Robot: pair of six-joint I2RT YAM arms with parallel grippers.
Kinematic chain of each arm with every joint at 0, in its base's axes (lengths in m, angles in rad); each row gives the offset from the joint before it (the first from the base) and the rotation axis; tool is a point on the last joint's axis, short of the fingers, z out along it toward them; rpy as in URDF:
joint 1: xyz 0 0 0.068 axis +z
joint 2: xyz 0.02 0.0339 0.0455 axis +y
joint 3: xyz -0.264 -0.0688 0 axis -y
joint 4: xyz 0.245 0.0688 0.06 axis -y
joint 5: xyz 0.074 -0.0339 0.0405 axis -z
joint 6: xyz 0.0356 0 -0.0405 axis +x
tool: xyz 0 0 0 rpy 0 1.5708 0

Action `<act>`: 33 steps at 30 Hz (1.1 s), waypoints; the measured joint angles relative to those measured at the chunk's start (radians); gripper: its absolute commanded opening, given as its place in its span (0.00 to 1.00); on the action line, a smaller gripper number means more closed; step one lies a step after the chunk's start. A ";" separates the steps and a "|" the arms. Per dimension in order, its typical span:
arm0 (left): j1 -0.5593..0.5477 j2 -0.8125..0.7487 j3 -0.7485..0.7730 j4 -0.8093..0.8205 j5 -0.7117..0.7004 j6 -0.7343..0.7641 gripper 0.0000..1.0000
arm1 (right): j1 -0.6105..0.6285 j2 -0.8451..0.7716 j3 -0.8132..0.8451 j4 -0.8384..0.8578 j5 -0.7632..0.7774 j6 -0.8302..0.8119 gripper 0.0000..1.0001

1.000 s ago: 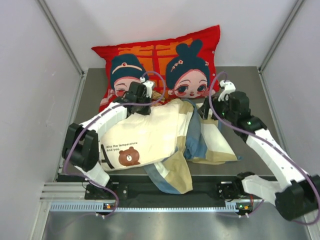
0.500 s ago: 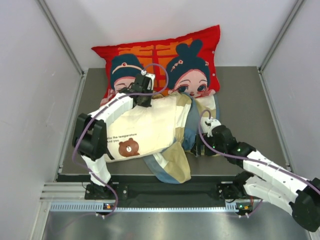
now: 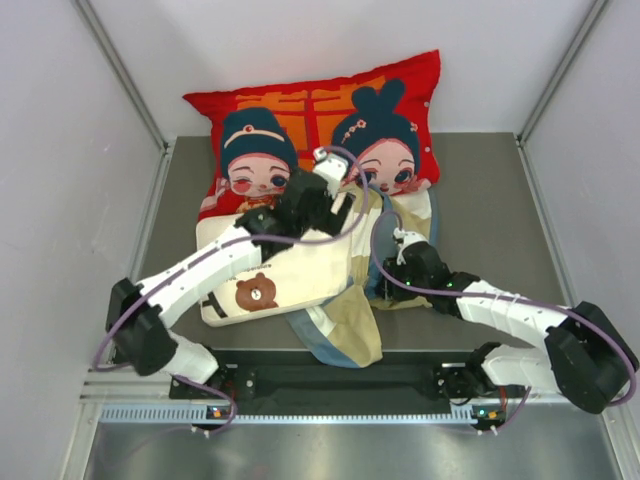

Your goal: Remove the pillowcase from the pillow

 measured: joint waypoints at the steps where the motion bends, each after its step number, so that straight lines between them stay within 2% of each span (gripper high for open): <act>1: -0.026 -0.040 -0.029 0.008 -0.005 -0.002 0.99 | 0.000 0.004 0.001 0.005 0.000 -0.001 0.28; 3: -0.102 -0.106 -0.099 0.023 -0.009 -0.013 0.99 | 0.001 0.005 0.001 0.013 0.003 0.004 0.15; 4: -0.125 -0.138 -0.144 0.023 -0.016 -0.023 0.99 | 0.001 0.005 0.005 0.013 0.004 0.002 0.13; 9: -0.232 -0.219 -0.351 0.003 -0.062 -0.070 0.99 | 0.002 0.023 0.052 0.002 0.013 -0.003 0.11; 14: -0.316 -0.245 -0.450 -0.037 -0.084 -0.096 0.99 | 0.002 0.047 0.072 -0.012 0.015 -0.005 0.11; 21: -0.328 -0.309 -0.512 -0.042 -0.083 -0.117 0.99 | 0.002 0.049 0.072 -0.012 0.015 -0.005 0.11; 30: -0.329 -0.181 -0.523 -0.022 -0.093 -0.123 0.99 | 0.002 0.017 0.072 -0.024 0.016 -0.005 0.11; 32: -0.330 -0.150 -0.523 -0.019 -0.106 -0.124 0.95 | 0.002 0.006 0.072 -0.029 0.016 -0.005 0.09; 33: -0.330 -0.138 -0.523 -0.016 -0.116 -0.125 0.89 | 0.002 0.002 0.072 -0.032 0.015 -0.006 0.09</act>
